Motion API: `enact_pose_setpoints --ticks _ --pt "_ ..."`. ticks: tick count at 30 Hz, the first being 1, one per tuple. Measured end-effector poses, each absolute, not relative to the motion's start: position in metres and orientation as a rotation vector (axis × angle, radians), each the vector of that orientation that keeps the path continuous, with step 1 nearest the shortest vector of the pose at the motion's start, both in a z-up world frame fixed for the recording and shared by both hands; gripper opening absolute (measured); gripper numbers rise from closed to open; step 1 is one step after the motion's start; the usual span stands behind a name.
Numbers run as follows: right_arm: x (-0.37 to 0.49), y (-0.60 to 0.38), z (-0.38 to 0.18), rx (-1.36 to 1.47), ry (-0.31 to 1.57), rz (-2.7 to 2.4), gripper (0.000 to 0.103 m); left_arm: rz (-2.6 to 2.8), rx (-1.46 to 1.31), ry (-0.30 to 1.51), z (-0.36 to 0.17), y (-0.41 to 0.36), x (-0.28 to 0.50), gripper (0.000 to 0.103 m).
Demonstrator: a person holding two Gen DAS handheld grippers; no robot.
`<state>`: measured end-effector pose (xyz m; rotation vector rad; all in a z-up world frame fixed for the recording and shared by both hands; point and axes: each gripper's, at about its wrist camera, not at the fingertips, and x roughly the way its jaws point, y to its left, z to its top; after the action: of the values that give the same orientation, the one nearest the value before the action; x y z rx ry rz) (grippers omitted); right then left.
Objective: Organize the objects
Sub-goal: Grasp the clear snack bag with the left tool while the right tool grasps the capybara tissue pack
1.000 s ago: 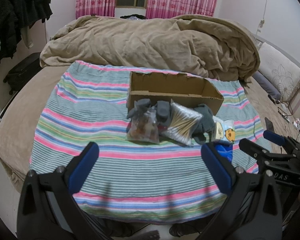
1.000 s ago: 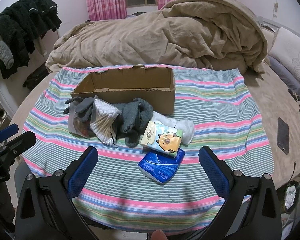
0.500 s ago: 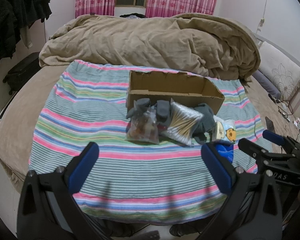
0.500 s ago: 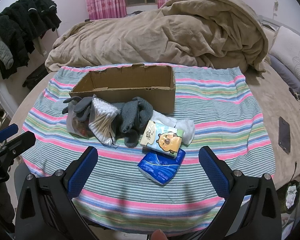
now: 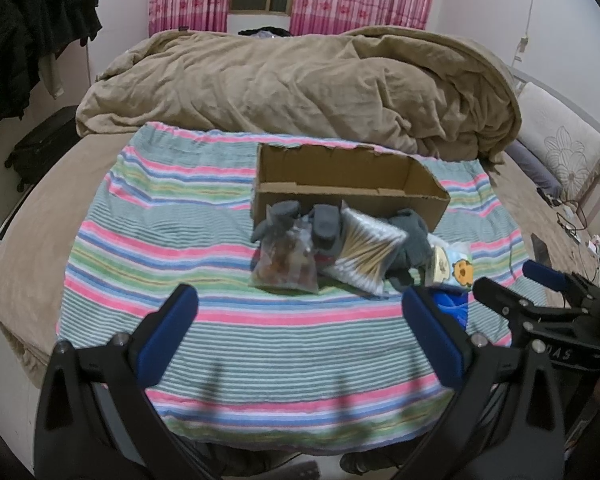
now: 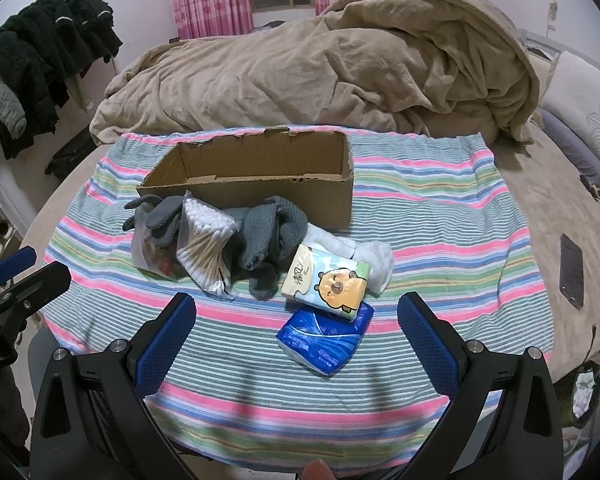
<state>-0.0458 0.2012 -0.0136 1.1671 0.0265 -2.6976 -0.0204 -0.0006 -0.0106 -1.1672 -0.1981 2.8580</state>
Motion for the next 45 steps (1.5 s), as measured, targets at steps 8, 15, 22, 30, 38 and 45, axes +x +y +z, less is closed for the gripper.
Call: enact_pose_setpoints --ticks 8,15,22,30,38,45 --pt "-0.058 0.2 -0.022 1.202 0.018 -2.689 0.102 2.835 -1.206 -0.191 -0.024 -0.002 -0.034 0.102" --pt "-0.08 0.209 -0.038 1.266 -0.012 -2.681 0.102 2.803 -1.272 -0.196 -0.051 -0.004 -0.066 0.102" --pt "-0.106 0.215 -0.064 1.332 -0.048 -2.655 0.093 2.755 -1.352 -0.182 -0.088 -0.007 -0.105 0.084" --pt "-0.113 0.214 -0.083 1.355 -0.074 -2.609 0.072 2.731 -1.345 -0.137 -0.105 -0.006 -0.119 0.058" --pt "-0.102 0.217 -0.065 1.305 -0.065 -2.64 0.071 2.733 -1.284 -0.172 -0.089 -0.007 -0.1 0.047" --pt "-0.086 0.221 -0.039 1.229 -0.078 -2.664 0.071 2.751 -1.23 -0.194 -0.068 -0.01 -0.074 0.045"
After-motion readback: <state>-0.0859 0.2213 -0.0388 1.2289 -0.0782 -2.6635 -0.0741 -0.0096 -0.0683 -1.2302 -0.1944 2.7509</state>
